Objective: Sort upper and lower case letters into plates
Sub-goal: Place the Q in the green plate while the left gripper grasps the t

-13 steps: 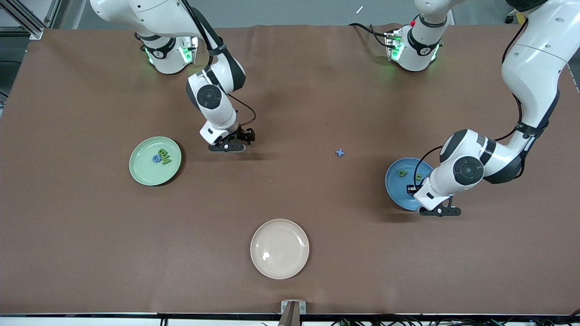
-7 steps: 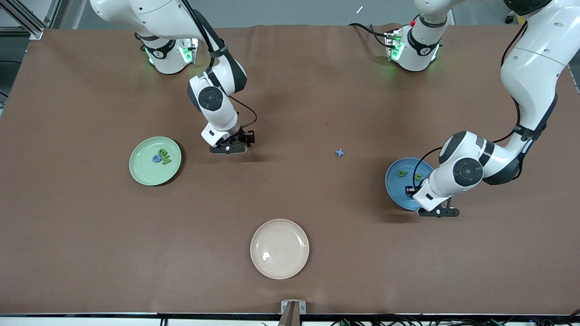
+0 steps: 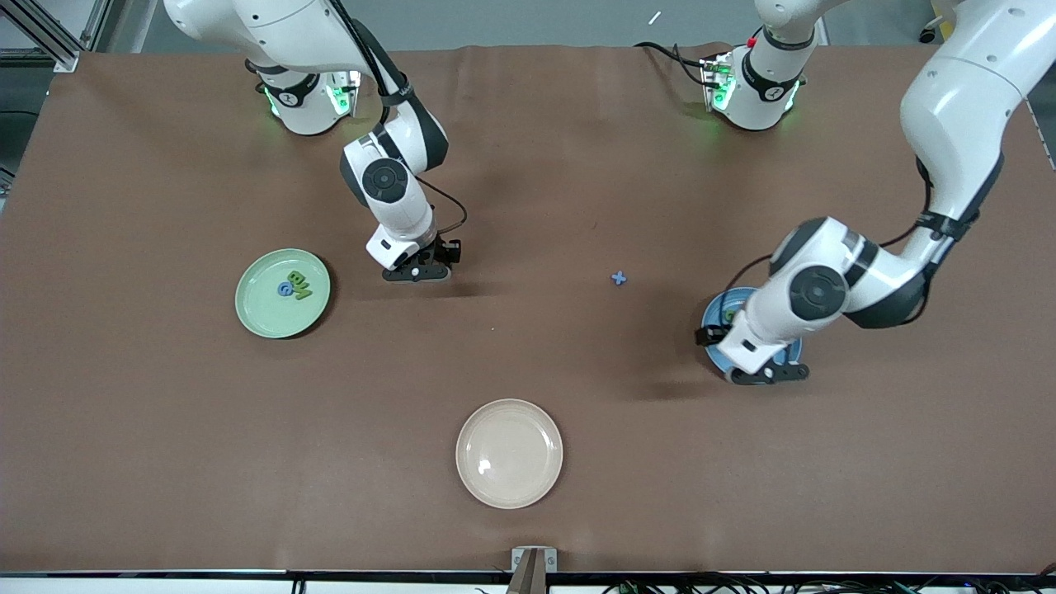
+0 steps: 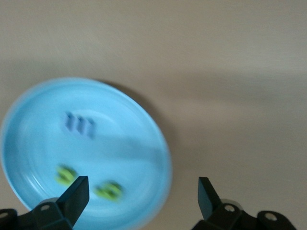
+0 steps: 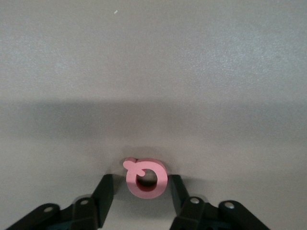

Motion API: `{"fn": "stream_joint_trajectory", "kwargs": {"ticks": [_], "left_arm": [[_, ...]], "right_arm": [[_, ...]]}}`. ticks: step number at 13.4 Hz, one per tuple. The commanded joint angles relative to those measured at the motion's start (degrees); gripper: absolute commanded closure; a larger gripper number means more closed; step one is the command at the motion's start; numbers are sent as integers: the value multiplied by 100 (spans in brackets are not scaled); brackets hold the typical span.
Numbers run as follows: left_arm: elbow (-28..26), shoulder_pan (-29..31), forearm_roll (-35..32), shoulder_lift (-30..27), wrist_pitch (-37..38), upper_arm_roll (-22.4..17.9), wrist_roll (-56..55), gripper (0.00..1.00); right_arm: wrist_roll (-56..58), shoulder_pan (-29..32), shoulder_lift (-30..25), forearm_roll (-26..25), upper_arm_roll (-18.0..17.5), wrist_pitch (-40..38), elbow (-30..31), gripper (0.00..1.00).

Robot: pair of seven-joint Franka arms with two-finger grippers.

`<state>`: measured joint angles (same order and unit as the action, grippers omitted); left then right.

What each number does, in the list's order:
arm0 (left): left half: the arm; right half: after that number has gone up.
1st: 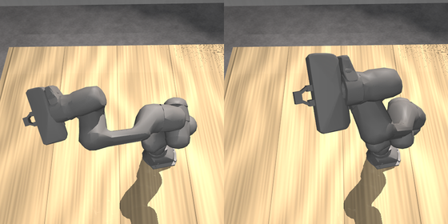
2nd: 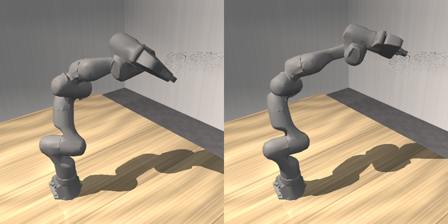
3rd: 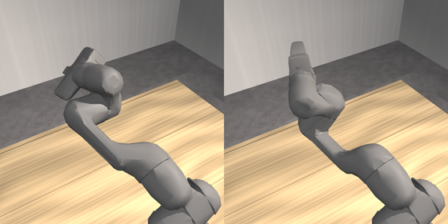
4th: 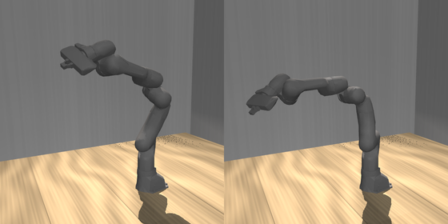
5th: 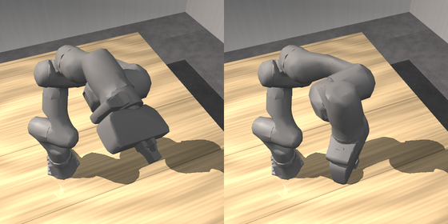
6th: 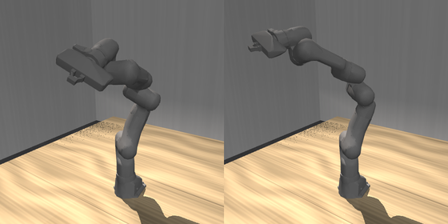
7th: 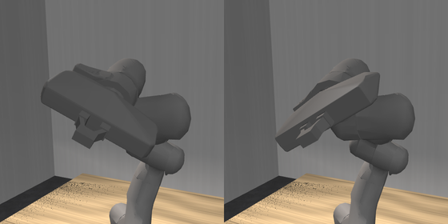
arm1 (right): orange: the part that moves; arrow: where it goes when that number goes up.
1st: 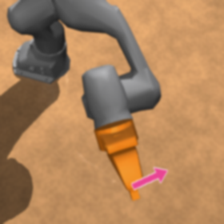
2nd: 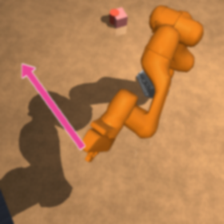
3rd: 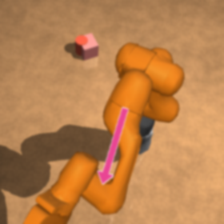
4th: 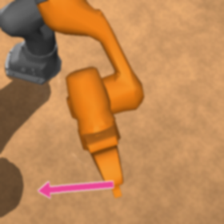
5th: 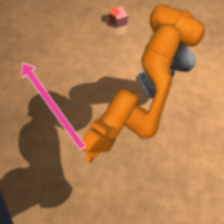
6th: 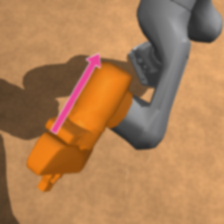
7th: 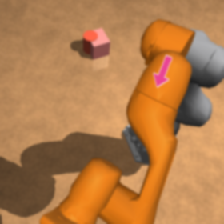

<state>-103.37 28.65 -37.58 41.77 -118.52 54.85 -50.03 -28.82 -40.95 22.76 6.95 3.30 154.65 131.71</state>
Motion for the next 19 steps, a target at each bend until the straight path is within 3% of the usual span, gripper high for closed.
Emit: {"fn": "stream_joint_trajectory", "kwargs": {"ticks": [1, 2, 6, 8, 10, 13, 17, 19], "left_arm": [[-122, -436, 102, -142, 75, 131, -1390, 0], [-113, -726, 93, -116, 66, 131, -1969, 0], [-131, -1702, 22, 68, -451, 35, -3913, 0], [-340, -2037, -4, 51, -697, -193, -4539, 0], [-743, -1969, -222, 25, -952, -229, -4708, 0], [-1325, -1662, -530, -2, -1409, -238, -4753, 0], [-1502, -1643, -821, 42, -1664, -413, -4954, 0], [-1484, -1757, -865, 68, -1709, -536, -5060, 7]], "right_arm": [[-1, 26, 53, -133, 56, -5, -22, 84], [-18, 96, 44, -133, 48, -32, -22, 99], [34, 211, -17, -133, 74, -84, -22, 100], [453, 490, -262, -141, 83, -565, -75, 100], [1365, 1121, -666, -141, 74, -1224, -92, 100], [2772, 2018, -853, -141, 74, -1438, -58, 100], [4477, 3108, -870, -141, 83, -1359, 161, 100], [4980, 3444, -957, -141, 83, -1359, 363, 100]]}}
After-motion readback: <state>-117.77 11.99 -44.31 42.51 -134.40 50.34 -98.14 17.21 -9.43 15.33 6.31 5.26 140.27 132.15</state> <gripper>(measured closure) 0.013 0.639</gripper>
